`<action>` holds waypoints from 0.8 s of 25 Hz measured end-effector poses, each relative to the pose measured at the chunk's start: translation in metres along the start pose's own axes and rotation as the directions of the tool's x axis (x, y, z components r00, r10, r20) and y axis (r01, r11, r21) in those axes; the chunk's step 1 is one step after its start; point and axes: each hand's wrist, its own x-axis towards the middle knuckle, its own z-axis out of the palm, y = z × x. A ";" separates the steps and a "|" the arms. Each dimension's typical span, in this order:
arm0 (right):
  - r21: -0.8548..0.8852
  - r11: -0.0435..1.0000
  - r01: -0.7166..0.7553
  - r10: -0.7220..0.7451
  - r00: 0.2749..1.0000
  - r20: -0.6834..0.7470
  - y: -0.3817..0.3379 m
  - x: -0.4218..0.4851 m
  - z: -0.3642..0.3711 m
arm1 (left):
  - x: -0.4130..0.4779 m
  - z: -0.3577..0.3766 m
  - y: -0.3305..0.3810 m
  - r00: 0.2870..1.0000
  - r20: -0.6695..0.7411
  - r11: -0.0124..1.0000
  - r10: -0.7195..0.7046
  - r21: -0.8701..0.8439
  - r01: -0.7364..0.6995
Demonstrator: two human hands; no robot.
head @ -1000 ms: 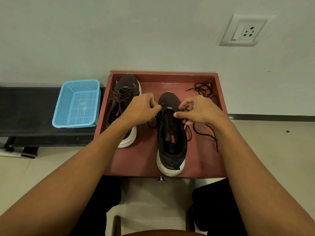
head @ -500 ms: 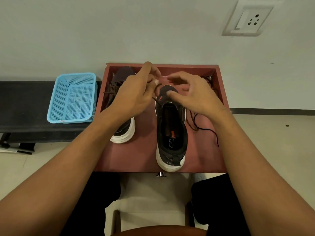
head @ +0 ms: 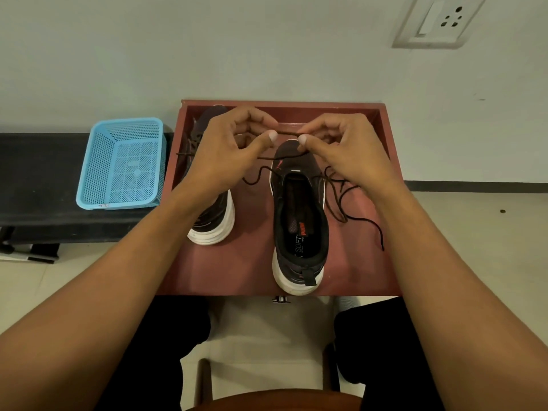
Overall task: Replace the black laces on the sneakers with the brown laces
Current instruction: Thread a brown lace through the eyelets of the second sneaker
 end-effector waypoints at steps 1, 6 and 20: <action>0.008 0.999 -0.033 0.033 0.999 0.019 0.003 -0.001 -0.003 | 0.001 0.000 0.000 1.000 0.001 0.999 0.004 -0.052 -0.003; -0.038 0.999 -0.021 0.028 0.981 0.190 -0.001 -0.004 -0.001 | 0.002 0.009 -0.002 0.994 -0.003 0.992 0.108 -0.066 -0.108; -0.381 0.845 -0.375 0.459 0.874 0.160 0.001 -0.014 -0.001 | 0.006 0.034 -0.028 0.961 0.241 0.826 0.137 0.508 -0.245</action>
